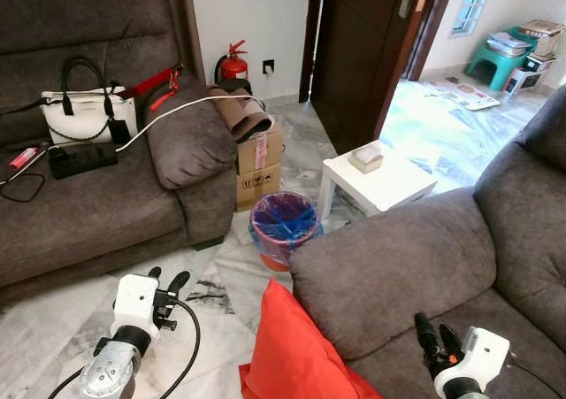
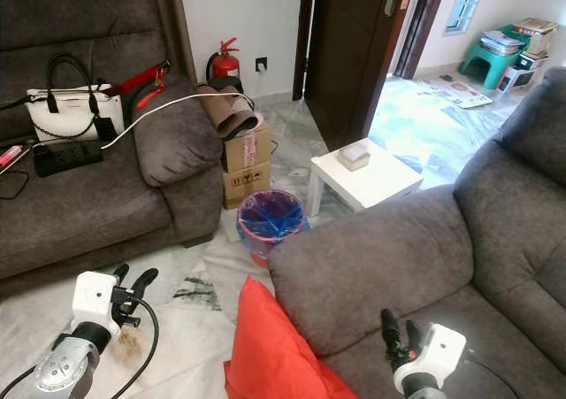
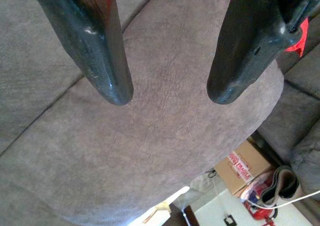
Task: Move the pillow to the sofa from floor
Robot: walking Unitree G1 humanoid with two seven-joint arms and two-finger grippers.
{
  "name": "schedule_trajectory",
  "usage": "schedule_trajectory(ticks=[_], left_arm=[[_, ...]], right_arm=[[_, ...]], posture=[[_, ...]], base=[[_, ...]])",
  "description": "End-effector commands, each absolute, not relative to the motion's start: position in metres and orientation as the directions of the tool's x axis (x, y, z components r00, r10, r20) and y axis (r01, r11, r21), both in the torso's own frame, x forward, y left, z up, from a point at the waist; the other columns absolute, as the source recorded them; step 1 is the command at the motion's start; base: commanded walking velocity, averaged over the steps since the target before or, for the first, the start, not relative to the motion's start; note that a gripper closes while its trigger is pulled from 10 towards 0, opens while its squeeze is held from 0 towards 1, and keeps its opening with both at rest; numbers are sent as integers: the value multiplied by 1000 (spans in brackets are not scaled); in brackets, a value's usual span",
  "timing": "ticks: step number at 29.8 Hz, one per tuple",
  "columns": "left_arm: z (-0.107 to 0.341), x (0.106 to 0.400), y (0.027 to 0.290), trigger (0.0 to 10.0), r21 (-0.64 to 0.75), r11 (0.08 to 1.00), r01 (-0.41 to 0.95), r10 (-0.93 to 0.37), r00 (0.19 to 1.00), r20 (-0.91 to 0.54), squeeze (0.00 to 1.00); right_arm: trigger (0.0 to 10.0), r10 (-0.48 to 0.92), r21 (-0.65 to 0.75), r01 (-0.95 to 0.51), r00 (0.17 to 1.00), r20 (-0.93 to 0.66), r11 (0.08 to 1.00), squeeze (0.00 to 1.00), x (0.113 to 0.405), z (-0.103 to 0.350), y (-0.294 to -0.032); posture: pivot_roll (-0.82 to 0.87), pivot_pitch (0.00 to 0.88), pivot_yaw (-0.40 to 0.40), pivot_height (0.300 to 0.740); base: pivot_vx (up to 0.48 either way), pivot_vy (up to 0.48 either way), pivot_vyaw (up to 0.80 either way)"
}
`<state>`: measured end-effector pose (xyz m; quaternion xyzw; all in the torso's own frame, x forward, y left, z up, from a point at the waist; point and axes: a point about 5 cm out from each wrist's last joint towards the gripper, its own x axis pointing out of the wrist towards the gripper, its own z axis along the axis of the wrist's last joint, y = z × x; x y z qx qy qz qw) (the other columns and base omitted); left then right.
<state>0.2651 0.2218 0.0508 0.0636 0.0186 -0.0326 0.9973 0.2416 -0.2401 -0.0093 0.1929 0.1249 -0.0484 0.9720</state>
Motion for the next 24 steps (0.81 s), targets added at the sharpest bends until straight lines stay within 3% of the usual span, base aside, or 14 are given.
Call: schedule_trajectory(ticks=[1,8,9,10,11,12,13,24], left_arm=[[50,262,222,10000,110,991,80,-75,996,-47,1000],[51,262,223,10000,108,992,72,-67,996,-52,1000],[51,263,223,10000,112,991,69,-64,997,-51,906],[51,263,223,10000,115,991,67,-62,997,-51,184],[51,263,223,10000,117,991,68,-62,997,-52,0],[51,263,222,10000,119,990,69,-63,997,-54,0],[50,263,222,10000,119,990,71,-65,996,-56,0],[51,263,222,10000,130,990,60,-52,997,-59,0]], right_arm=[[10000,-39,367,138,963,-266,920,1000,241,-10,-239],[10000,-25,356,125,962,-271,926,1000,241,-11,-237],[10000,-26,349,126,961,-276,929,1000,241,-11,-237],[10000,-29,341,129,959,-283,931,1000,241,-12,-237],[10000,-30,342,131,958,-286,930,1000,240,-12,-237],[10000,-26,336,126,958,-287,933,875,240,-12,-237],[10000,-22,329,120,957,-288,937,0,241,-12,-237],[10000,-34,273,130,942,-333,953,0,243,-14,-236]], posture=[[208,101,-37,720],[206,102,-36,720],[207,100,-37,720],[207,102,-35,720],[207,102,-35,720],[207,102,-35,720],[207,102,-36,720],[204,105,-39,710]], base=[[0,0,0],[0,0,0],[0,0,0],[0,0,0],[0,0,0],[0,0,0],[0,0,0],[0,0,0]])
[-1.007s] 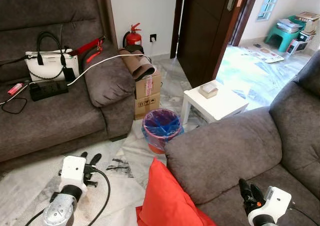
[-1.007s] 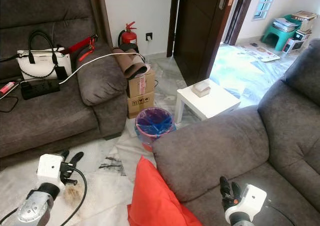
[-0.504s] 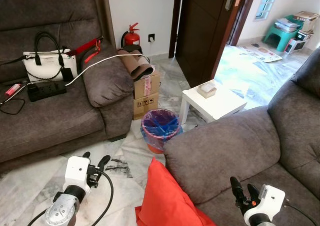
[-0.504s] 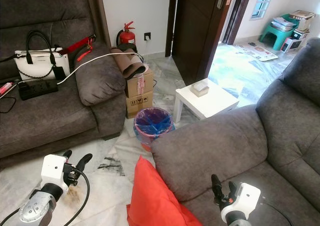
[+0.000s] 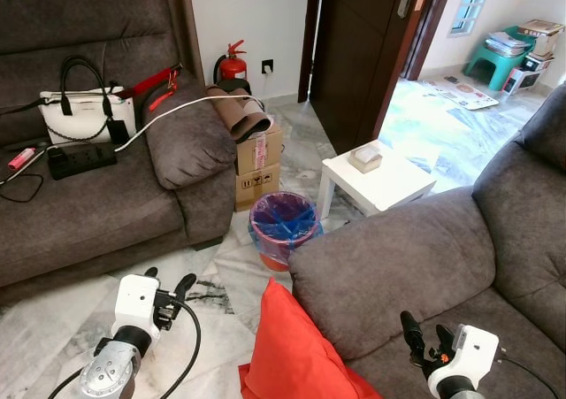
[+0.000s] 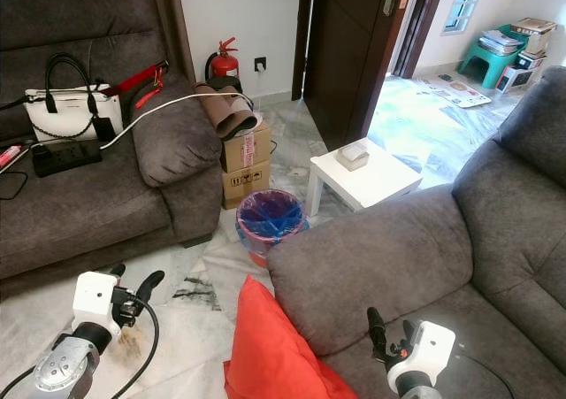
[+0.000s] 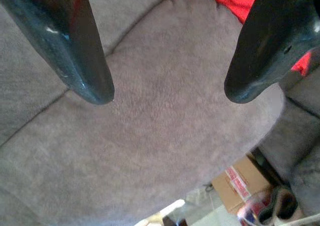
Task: Move the pillow to the sofa from floor
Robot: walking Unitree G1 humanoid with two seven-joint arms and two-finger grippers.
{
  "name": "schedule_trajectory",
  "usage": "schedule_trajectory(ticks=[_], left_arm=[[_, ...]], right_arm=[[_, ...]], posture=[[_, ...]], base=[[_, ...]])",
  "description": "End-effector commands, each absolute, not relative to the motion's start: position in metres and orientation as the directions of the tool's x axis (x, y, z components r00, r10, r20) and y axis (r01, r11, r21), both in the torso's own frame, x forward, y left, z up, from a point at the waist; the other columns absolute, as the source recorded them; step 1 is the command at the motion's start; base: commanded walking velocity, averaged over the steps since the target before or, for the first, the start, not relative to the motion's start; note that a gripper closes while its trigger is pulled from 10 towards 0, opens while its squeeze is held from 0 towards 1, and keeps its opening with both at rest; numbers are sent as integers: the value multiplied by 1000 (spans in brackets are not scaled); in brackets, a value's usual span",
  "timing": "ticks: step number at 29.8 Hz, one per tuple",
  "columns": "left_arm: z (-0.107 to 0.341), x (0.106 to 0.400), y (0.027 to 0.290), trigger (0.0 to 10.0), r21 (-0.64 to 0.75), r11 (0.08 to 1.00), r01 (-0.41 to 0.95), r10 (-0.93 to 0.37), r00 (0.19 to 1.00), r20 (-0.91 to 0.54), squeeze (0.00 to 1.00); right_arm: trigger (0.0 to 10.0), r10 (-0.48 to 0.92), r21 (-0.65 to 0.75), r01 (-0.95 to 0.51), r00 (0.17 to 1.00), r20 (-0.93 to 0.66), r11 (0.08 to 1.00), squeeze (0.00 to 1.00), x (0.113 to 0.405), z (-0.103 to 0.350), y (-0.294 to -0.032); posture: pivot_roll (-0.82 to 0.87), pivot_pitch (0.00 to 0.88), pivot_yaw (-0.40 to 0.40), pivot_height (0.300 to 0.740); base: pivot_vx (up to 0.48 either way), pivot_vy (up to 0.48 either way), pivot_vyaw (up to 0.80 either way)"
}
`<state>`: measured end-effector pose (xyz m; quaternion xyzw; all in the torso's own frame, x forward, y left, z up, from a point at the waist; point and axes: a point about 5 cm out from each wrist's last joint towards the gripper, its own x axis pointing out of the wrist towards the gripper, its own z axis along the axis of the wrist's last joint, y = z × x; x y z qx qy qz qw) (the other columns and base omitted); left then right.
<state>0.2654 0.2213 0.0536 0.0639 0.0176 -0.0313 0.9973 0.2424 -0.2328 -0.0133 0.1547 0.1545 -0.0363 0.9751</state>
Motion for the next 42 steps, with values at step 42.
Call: schedule_trajectory(ticks=[42], left_arm=[[46,260,221,10000,146,988,49,-38,996,-81,0]], right_arm=[[10000,-27,288,128,943,-331,949,0,254,-9,-234]], posture=[[212,104,-49,631]], base=[[0,0,0]])
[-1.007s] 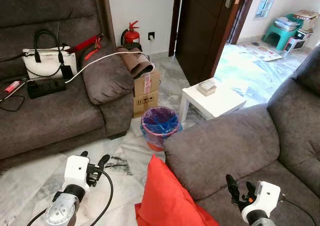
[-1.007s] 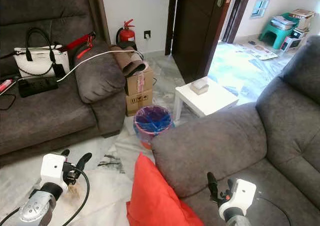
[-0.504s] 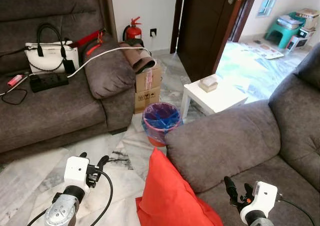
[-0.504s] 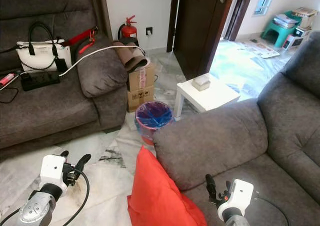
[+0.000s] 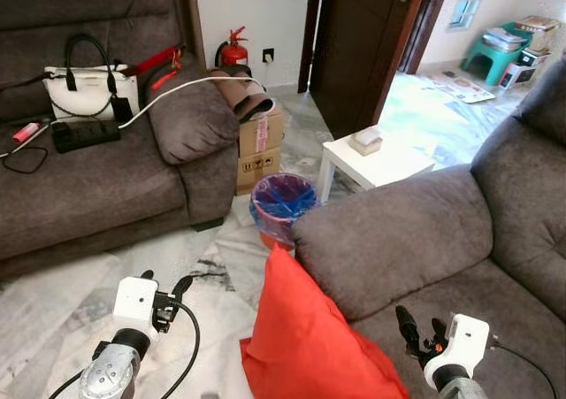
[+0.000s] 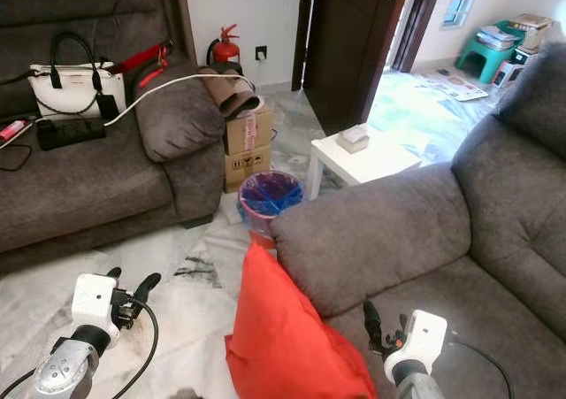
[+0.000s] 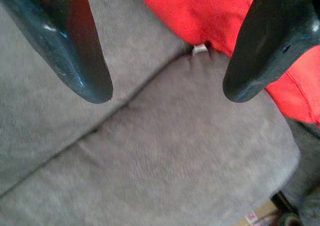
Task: Move the pillow to the sofa from floor
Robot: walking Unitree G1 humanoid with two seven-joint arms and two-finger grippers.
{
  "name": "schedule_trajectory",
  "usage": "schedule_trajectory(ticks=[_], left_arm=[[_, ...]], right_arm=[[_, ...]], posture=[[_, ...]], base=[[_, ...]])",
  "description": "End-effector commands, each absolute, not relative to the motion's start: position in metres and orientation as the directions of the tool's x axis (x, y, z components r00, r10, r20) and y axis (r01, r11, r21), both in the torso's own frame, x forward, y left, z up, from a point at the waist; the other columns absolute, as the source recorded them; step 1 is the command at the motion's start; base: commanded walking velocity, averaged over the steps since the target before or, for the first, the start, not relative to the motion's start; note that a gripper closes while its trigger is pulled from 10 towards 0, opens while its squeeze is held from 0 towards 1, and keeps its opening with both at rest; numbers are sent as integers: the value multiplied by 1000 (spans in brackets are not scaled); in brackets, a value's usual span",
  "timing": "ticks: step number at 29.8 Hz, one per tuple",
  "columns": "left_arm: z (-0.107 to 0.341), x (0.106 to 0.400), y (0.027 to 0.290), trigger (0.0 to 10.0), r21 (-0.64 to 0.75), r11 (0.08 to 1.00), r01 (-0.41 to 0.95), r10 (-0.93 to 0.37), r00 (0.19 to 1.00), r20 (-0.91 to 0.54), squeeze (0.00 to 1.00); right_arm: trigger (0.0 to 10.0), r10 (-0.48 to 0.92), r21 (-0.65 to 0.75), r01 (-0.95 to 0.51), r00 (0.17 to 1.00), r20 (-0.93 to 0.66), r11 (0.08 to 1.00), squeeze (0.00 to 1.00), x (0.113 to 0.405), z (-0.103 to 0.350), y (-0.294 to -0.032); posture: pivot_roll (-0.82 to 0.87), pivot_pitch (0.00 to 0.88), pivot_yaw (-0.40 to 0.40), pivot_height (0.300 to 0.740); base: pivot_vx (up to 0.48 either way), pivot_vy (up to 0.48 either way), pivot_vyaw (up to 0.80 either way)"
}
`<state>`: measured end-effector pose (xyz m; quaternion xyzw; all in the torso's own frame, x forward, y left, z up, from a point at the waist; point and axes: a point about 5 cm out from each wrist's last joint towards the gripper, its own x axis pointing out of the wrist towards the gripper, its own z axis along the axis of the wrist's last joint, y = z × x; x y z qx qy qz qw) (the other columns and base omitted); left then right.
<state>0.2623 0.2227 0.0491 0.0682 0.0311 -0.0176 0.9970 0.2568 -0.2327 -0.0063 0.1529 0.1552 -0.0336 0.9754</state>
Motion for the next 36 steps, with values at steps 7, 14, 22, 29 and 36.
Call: schedule_trajectory(ticks=[7,14,22,29,36], left_arm=[[46,260,222,10000,146,988,44,-33,996,-82,0],[46,260,222,10000,145,989,43,-32,996,-81,0],[46,260,223,10000,147,988,42,-30,996,-86,0],[44,258,223,10000,147,988,46,-32,995,-95,0],[43,257,223,10000,149,988,49,-34,994,-100,0]], right_arm=[[10000,-31,289,132,944,-329,948,0,254,-10,-235],[10000,-38,290,138,945,-326,947,0,253,-9,-238],[10000,14,345,95,954,-301,934,529,264,0,-241],[10000,239,394,-135,944,-228,909,1000,282,22,-244],[10000,296,176,-246,882,-367,953,0,286,25,-252]], posture=[[208,103,-48,631],[210,103,-50,631],[211,104,-47,631],[215,107,-43,631],[221,112,-45,631]], base=[[0,0,0],[0,0,0],[0,0,0],[0,0,0],[0,0,0]])
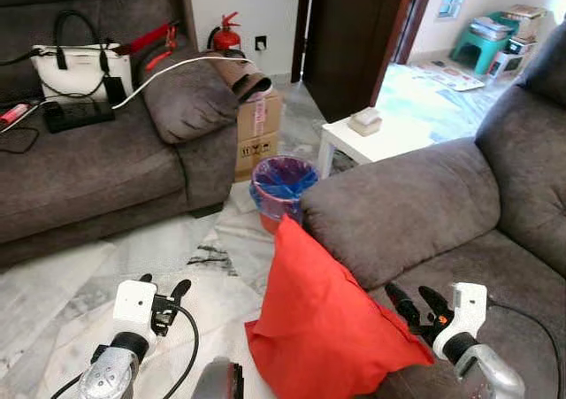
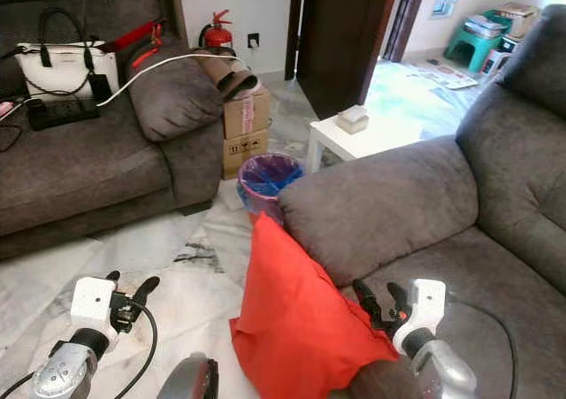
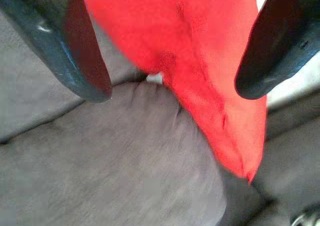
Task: Move the pillow to the sofa from floor
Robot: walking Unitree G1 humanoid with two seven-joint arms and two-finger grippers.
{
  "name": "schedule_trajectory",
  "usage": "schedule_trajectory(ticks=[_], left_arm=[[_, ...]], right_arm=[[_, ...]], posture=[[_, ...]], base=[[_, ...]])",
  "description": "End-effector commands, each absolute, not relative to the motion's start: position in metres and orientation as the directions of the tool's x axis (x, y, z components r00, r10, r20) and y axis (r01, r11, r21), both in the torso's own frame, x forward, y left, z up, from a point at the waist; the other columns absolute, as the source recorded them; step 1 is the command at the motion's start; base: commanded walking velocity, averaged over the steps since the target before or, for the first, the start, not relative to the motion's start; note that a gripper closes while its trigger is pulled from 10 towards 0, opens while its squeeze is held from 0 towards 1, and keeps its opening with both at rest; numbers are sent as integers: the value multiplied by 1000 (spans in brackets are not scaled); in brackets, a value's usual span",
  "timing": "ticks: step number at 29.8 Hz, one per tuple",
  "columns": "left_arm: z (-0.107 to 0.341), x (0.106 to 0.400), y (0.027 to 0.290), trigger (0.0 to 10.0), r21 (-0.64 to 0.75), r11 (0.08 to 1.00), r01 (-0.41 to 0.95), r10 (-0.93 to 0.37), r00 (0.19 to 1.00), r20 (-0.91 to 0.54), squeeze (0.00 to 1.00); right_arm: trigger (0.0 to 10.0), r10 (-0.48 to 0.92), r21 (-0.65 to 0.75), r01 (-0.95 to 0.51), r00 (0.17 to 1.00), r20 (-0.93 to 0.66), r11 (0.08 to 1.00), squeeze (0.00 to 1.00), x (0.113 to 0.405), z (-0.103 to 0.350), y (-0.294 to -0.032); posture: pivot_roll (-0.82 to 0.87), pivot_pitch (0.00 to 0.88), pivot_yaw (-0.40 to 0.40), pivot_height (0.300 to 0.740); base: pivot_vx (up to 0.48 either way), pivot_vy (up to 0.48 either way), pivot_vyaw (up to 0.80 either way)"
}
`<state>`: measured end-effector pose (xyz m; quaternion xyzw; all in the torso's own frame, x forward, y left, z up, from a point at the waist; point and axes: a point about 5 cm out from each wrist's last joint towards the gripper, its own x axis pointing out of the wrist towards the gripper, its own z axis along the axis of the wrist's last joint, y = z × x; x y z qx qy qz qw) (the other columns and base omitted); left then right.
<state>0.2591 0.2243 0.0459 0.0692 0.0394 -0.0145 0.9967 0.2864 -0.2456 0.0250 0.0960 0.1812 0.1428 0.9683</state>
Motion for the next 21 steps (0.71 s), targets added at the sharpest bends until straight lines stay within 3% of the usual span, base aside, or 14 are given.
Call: schedule_trajectory(ticks=[1,4,12,18,21], left_arm=[[43,257,223,10000,149,988,48,-33,994,-101,0],[42,255,222,10000,148,988,53,-37,993,-108,0],[41,254,224,10000,149,987,59,-42,992,-116,0],[41,254,225,10000,151,987,59,-41,992,-120,0],[41,254,225,10000,150,987,58,-39,992,-121,0]], right_arm=[[10000,280,123,-252,876,-392,960,0,286,26,-255],[10000,234,-26,-276,856,-462,961,0,291,28,-259],[10000,268,-25,-321,828,-493,947,0,292,26,-253],[10000,388,77,-426,715,-581,901,0,281,18,-255],[10000,380,56,-441,694,-612,896,0,280,19,-262]], posture=[[221,112,-45,631],[223,113,-42,631],[235,117,-39,631],[231,115,-35,631],[230,116,-38,631]], base=[[0,0,0],[0,0,0],[0,0,0],[0,0,0],[0,0,0]])
